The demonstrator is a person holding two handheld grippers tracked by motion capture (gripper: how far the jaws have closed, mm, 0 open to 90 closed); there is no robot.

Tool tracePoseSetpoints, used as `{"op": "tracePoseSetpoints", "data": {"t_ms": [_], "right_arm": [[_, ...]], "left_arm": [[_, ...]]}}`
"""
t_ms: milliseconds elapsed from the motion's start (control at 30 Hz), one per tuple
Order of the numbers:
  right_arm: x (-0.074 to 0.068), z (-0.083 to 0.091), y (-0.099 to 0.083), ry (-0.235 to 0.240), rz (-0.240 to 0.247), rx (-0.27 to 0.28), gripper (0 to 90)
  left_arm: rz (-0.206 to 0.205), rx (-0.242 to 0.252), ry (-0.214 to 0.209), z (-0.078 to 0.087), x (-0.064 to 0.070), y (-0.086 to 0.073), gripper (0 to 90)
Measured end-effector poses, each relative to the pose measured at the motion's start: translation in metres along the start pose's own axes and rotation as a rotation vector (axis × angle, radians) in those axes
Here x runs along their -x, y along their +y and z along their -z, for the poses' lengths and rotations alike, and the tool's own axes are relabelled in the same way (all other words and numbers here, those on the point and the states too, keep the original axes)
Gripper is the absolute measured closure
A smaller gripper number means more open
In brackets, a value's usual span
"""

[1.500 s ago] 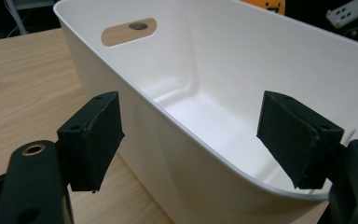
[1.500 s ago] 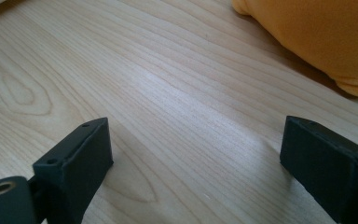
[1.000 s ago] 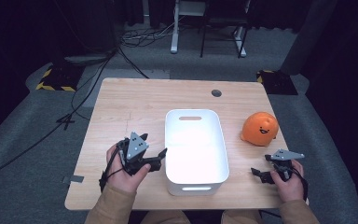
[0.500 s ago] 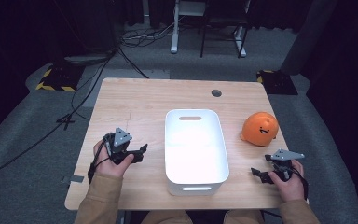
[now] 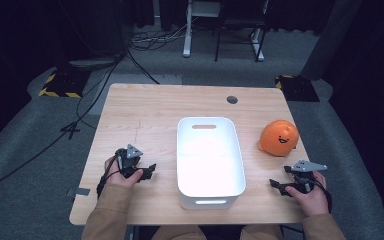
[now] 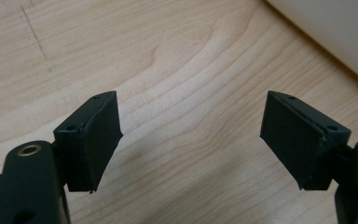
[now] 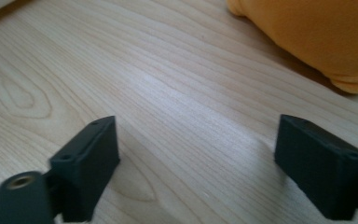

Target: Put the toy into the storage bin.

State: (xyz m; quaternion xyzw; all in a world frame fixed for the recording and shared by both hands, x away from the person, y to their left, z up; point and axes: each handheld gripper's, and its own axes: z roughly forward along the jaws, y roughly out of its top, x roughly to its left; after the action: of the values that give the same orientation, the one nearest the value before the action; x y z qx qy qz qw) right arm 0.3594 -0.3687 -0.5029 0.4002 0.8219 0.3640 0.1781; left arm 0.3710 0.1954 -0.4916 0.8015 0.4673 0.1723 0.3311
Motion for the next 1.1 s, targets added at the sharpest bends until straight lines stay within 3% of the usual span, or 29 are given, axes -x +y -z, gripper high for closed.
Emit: {"op": "tracePoseSetpoints", "data": {"t_ms": [67, 100, 133, 233, 367, 800, 867, 1100], "right_arm": [[0.001, 0.001, -0.001, -0.005, 0.007, 0.005, 22.4], [0.000, 0.002, -0.001, -0.025, -0.026, 0.024, 35.2], [0.001, 0.004, -0.001, -0.032, -0.024, 0.024, 39.0], [0.001, 0.007, 0.000, -0.007, -0.041, 0.024, 45.1], [0.001, 0.012, 0.004, -0.002, -0.041, 0.045, 46.9], [0.004, 0.042, 0.027, 0.016, -0.070, 0.135, 50.2], [0.007, 0.045, 0.030, 0.014, -0.050, 0.134, 51.1], [0.010, 0.055, 0.043, 0.022, -0.049, 0.167, 53.7]], "left_arm": [[-0.008, -0.007, 0.005, -0.002, -0.001, -0.001, 20.6], [-0.030, -0.031, 0.022, -0.006, -0.002, -0.004, 20.6], [-0.030, -0.015, 0.016, -0.007, -0.003, -0.005, 19.3], [-0.025, -0.010, 0.006, -0.008, -0.005, -0.006, 18.3], [-0.026, -0.012, -0.017, -0.008, -0.008, -0.006, 17.9], [-0.028, -0.011, -0.013, -0.009, -0.008, -0.006, 17.5], [-0.028, -0.011, -0.014, -0.009, -0.008, -0.006, 17.6], [-0.027, -0.011, -0.016, -0.009, -0.008, -0.006, 17.5]]}}
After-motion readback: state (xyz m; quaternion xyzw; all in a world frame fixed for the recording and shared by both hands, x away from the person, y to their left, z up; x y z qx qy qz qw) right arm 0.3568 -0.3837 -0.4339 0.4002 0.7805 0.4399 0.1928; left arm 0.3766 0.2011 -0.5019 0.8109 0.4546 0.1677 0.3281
